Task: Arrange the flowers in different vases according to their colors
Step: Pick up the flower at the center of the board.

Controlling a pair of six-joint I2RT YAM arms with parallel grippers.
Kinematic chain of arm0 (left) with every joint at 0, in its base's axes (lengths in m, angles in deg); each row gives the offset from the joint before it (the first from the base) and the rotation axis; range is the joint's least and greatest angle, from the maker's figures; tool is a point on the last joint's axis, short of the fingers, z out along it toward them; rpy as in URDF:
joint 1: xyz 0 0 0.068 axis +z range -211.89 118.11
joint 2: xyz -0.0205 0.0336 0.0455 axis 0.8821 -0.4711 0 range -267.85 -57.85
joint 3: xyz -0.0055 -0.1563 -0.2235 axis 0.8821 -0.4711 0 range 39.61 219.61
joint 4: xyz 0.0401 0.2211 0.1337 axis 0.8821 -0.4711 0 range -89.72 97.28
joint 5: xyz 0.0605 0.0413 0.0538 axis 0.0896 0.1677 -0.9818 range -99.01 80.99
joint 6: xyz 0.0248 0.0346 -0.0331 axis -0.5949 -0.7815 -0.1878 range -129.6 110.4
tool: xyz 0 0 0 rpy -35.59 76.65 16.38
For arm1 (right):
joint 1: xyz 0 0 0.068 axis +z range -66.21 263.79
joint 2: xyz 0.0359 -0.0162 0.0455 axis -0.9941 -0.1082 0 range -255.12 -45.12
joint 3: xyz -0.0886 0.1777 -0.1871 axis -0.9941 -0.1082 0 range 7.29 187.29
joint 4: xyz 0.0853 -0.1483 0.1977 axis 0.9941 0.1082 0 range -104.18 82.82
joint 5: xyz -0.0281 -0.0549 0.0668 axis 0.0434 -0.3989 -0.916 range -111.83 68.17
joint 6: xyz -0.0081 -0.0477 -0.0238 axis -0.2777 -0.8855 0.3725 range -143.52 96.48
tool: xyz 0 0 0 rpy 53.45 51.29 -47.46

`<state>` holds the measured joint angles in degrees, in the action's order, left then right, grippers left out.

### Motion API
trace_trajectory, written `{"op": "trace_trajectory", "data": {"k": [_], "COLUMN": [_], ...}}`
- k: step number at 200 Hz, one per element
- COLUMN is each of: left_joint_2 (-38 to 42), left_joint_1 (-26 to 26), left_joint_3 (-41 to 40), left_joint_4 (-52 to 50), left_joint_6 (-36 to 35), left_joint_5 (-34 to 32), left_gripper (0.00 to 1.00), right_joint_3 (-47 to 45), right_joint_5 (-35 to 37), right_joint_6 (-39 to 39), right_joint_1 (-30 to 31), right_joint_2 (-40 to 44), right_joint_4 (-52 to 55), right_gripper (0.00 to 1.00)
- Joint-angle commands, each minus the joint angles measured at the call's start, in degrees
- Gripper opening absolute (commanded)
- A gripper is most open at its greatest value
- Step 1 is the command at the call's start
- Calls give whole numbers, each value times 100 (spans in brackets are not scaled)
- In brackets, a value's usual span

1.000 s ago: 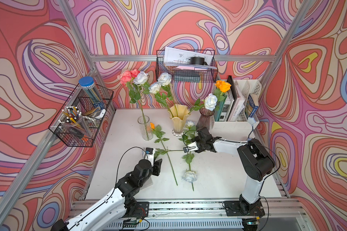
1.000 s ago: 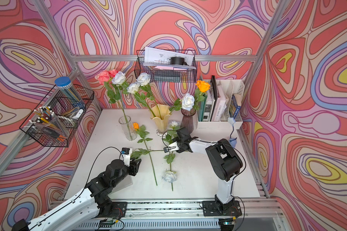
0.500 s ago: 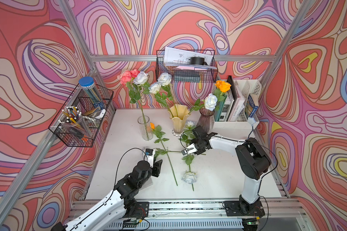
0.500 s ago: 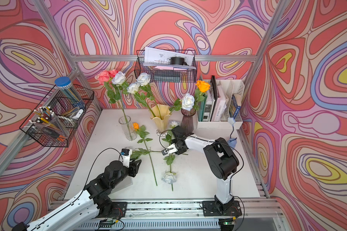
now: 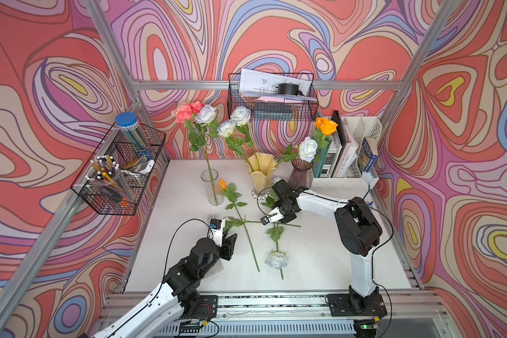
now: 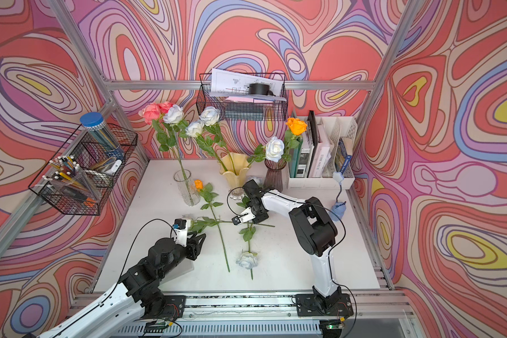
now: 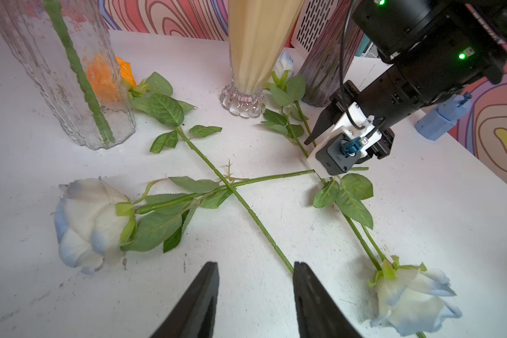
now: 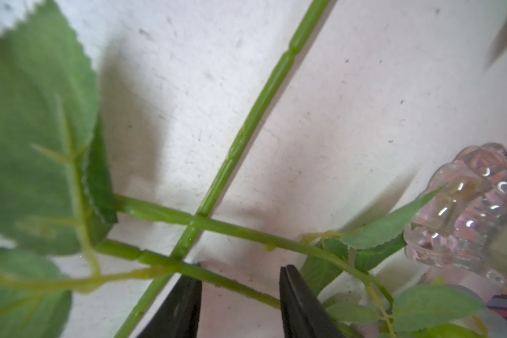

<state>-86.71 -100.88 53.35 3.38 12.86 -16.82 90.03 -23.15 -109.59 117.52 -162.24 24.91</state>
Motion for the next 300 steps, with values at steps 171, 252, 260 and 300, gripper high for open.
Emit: {"op": "trace_trajectory", "data": {"k": [171, 252, 260, 300], "left_joint_2": [610, 625, 633, 661], "left_joint_1": [-22, -17, -22, -19], "left_joint_3": [-218, -222, -229, -128], "left_joint_4": [-198, -174, -180, -312], "left_joint_6": [-164, -159, -154, -154], "left_joint_5": [290, 269, 279, 372], "left_gripper": [48, 48, 48, 48], "right_joint_3": [694, 329, 322, 340], "right_joint_5": [-462, -346, -370, -471], "right_joint_6": [1449, 1568, 1595, 1685], "right_joint_1": [375, 423, 432, 577], "right_joint_2": [-1423, -214, -82, 475], "right_joint_4": [1563, 692, 607, 196], "right_gripper": [1, 0, 0, 0]}}
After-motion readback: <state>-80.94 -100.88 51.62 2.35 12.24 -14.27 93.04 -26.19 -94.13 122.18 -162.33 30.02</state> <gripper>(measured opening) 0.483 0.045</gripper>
